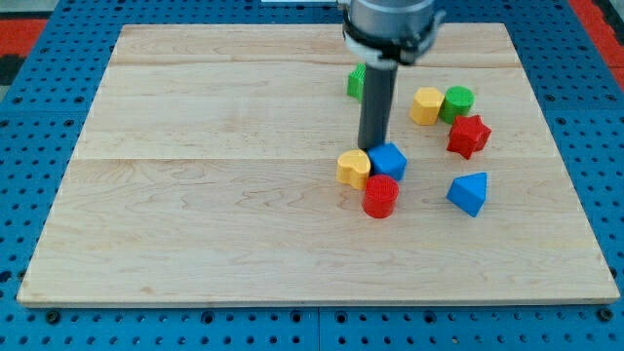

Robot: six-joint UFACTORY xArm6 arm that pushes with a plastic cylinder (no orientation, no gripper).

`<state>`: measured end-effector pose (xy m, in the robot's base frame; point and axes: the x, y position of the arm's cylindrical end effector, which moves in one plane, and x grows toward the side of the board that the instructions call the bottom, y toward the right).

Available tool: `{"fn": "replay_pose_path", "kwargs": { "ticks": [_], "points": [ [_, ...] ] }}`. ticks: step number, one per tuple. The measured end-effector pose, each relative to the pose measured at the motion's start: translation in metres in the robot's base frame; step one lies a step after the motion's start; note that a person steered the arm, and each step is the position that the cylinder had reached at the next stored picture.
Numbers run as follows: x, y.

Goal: Push red circle into blue cube

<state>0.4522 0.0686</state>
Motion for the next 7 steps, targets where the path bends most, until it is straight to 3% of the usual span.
{"fn": "replay_pose_path", "kwargs": {
  "ticks": [3, 4, 7],
  "points": [
    [0.045, -0.053],
    [0.095, -0.061],
    [0.066, -0.016]
  ]
}}
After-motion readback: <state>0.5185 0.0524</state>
